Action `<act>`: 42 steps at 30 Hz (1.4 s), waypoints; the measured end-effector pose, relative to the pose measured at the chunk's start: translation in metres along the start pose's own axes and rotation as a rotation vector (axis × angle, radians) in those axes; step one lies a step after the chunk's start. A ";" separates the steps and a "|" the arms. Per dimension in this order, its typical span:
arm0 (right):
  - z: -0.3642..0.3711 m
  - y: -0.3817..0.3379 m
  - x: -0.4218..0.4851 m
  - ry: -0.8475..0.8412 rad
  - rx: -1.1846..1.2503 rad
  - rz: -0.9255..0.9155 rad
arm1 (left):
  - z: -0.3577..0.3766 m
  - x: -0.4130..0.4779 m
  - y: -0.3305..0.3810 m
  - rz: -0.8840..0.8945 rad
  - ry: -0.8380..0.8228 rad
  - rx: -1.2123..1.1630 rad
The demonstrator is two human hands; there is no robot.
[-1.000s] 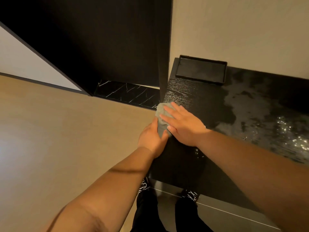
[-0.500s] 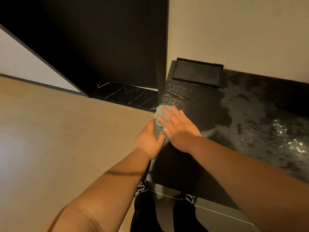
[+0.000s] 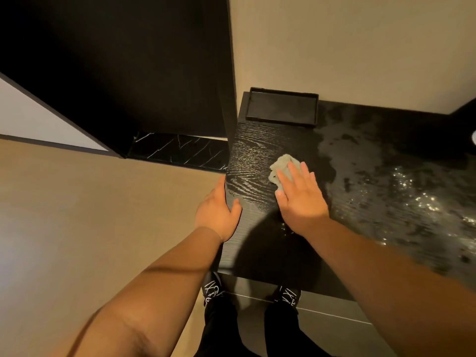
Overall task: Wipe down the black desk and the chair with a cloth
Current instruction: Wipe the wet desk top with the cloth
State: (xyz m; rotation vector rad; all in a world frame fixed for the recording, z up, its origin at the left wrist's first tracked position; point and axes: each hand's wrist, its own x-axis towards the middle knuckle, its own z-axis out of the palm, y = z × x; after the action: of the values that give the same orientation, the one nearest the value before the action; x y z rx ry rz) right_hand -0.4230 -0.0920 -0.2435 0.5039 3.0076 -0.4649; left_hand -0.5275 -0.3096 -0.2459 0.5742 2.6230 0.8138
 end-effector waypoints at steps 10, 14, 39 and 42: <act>-0.016 0.050 0.001 -0.090 -0.102 -0.162 | 0.002 -0.013 0.001 -0.005 -0.049 0.136; -0.023 0.056 -0.003 -0.013 -0.024 0.104 | 0.006 -0.033 -0.001 -0.042 -0.038 0.096; 0.003 -0.024 -0.034 -0.234 -0.093 -0.662 | 0.020 -0.084 -0.007 -0.199 0.086 0.124; -0.002 -0.020 -0.015 -0.231 -0.125 -0.722 | 0.019 -0.085 -0.006 -0.195 0.067 0.106</act>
State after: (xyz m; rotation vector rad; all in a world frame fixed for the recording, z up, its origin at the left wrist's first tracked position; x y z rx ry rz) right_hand -0.4149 -0.1143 -0.2343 -0.6247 2.8699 -0.3220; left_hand -0.4477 -0.3449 -0.2483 0.3152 2.7426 0.6483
